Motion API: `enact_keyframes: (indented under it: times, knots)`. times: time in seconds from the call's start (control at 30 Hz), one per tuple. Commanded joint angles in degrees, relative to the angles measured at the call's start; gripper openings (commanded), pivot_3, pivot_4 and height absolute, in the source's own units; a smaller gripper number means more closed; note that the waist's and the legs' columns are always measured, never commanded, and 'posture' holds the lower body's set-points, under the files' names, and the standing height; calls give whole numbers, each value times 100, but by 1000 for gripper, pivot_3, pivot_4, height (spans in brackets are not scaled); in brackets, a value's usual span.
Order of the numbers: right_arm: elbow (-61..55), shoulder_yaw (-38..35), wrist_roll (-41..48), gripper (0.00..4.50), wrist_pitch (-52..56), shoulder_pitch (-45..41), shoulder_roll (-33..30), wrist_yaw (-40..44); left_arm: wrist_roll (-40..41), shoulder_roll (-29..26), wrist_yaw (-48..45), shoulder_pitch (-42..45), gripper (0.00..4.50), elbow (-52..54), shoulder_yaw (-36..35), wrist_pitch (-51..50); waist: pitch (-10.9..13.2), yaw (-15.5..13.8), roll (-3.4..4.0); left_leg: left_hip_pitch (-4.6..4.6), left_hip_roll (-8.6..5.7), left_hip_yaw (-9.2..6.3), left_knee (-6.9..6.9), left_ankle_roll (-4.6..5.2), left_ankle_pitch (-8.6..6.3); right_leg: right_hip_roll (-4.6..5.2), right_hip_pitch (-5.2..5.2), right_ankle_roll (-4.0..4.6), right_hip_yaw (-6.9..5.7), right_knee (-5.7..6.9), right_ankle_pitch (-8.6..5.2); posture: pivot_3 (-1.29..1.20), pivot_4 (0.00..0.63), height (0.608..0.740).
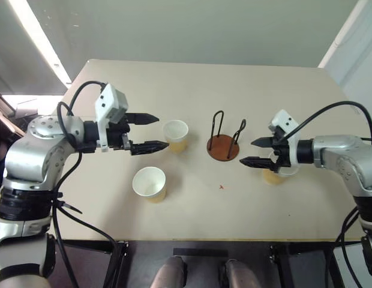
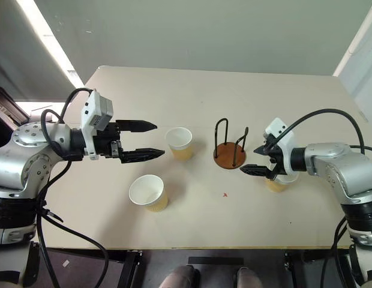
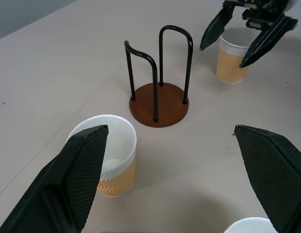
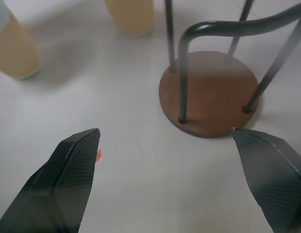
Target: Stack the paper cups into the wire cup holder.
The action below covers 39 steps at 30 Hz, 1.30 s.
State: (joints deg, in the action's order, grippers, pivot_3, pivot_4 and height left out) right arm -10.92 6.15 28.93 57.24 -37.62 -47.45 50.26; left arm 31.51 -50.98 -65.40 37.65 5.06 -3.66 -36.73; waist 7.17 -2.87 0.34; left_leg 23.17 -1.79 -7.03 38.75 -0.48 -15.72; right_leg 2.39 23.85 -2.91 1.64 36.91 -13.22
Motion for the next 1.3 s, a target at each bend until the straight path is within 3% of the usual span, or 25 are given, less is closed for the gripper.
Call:
enact_keyframes:
  times: [0.03, 0.53, 0.63, 1.0, 1.2, 1.3]
  knots:
    - [26, 42, -146, 4500, -108, -223, 142, -116, 4, -83, -26, 83, 4459, 136, -103, 49, 0, 5, 0, 0, 0, 0, 0, 0, 0, 0, 0, 0, 0, 0, 0, 0, 150, 740]
    - [821, 383, -890, 4500, -369, -840, 1151, -608, -31, -78, 22, 10, 4459, 135, -142, 48, 0, -1, 0, 5, -2, -2, -1, 0, 0, 0, 2, 0, -2, 0, 0, 0, 150, 740]
    - [836, 334, -921, 3957, -344, -850, 1191, -641, -25, -89, 37, -22, 4500, 169, -153, 35, 0, 1, 0, 5, -1, -3, -1, 0, 0, 0, 2, 0, -3, 0, 0, 0, 150, 740]
    - [887, 154, -855, 14, -272, -900, 1162, -599, 24, -150, -25, -18, 4500, 127, -117, -25, 0, 4, 0, 5, 0, -3, -1, 0, 0, 0, 2, 0, -3, 0, 0, 0, 150, 740]
    - [874, 236, -850, 14, -549, -926, 871, -105, 269, -329, -423, -50, 4500, 208, -46, -351, 0, -2, 1, 10, -1, -3, -3, -1, 0, 0, 6, 0, -4, 0, 0, 0, 150, 740]
    - [532, 321, -722, 14, -844, -940, 438, 653, 278, -619, -910, -74, 4500, 234, 92, -416, 1, -6, 1, 14, -2, -4, -3, -1, 0, 0, 7, 0, -4, -4, 0, 0, 150, 740]
